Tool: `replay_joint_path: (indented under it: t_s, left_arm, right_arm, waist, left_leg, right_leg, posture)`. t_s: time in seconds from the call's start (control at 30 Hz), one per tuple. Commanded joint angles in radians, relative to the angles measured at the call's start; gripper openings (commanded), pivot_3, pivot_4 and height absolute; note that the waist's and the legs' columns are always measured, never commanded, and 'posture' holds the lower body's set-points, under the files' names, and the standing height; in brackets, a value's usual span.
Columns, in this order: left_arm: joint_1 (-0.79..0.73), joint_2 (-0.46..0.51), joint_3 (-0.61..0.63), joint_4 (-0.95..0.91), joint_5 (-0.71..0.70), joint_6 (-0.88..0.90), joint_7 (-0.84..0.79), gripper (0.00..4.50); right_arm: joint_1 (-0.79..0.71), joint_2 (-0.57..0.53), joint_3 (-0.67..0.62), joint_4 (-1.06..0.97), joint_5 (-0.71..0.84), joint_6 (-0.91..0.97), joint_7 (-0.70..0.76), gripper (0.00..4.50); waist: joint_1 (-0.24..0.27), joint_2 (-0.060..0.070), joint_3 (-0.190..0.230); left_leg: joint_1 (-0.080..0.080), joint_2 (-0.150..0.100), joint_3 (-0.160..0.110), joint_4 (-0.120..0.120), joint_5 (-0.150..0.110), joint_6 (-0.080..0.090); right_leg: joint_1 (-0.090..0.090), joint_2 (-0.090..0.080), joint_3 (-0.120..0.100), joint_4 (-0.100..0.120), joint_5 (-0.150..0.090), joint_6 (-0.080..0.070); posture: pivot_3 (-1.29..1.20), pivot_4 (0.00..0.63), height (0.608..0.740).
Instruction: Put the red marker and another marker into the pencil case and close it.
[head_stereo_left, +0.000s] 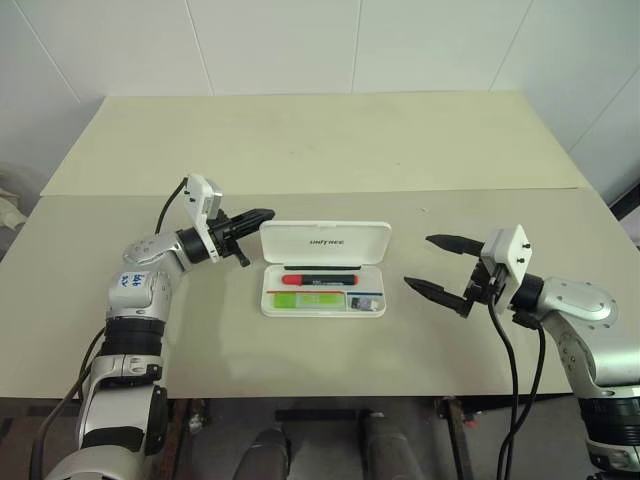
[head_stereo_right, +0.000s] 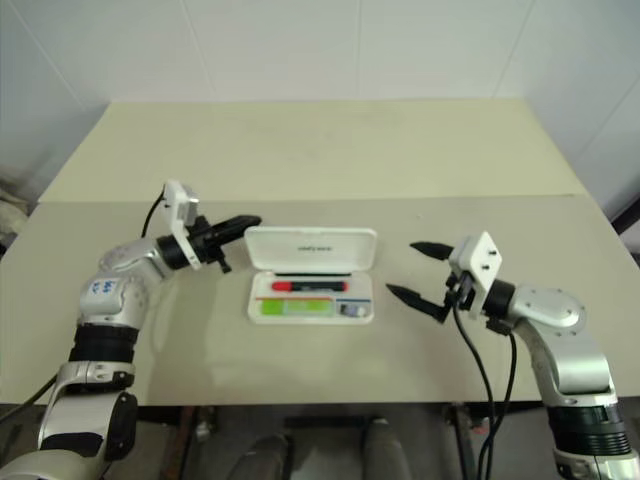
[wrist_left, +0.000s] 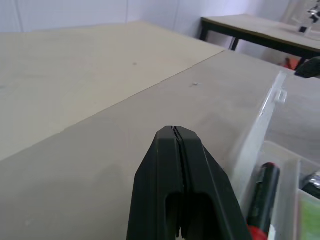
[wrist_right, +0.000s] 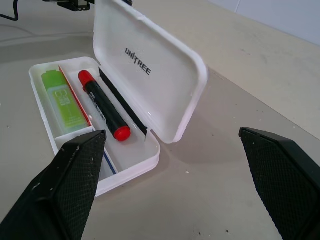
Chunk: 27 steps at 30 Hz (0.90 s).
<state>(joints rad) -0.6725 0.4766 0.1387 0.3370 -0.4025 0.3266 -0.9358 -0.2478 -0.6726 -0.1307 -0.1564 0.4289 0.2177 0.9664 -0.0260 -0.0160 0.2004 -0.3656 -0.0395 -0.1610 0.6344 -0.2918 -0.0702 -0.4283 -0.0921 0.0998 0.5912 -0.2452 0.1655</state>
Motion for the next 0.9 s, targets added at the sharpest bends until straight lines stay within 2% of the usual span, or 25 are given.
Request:
replay_joint_path:
  t_s: [0.03,0.4,0.9]
  left_arm:
    - [0.011,0.027,-0.006,-0.044,-0.007,-0.019,-0.045,0.03]
    - [0.067,0.099,-0.135,-0.105,0.071,-0.125,-0.215,0.03]
    - [0.164,0.132,-0.272,-0.203,0.122,-0.069,-0.282,0.03]
  right_arm:
    - [0.005,0.003,-0.025,-0.043,0.017,-0.013,-0.014,4.50]
    - [0.003,0.003,-0.019,-0.046,0.017,-0.009,-0.025,4.50]
    - [0.030,0.019,-0.023,-0.078,0.017,-0.005,-0.061,4.50]
  waist:
    - [0.000,0.000,0.000]
    - [-0.001,0.000,0.000]
    - [-0.002,0.000,0.000]
  left_leg:
    - [0.000,0.000,0.000,0.000,0.000,0.000]
    - [0.000,0.000,0.000,0.000,0.000,0.000]
    - [0.001,0.000,0.000,0.000,0.000,0.000]
  right_leg:
    - [0.000,0.000,0.000,0.000,0.000,0.000]
    - [0.000,0.000,0.000,0.000,0.000,0.000]
    - [0.000,0.001,0.000,0.001,0.000,0.000]
  posture:
    - [0.00,0.150,0.740]
    - [0.00,0.150,0.740]
    - [0.00,0.150,0.740]
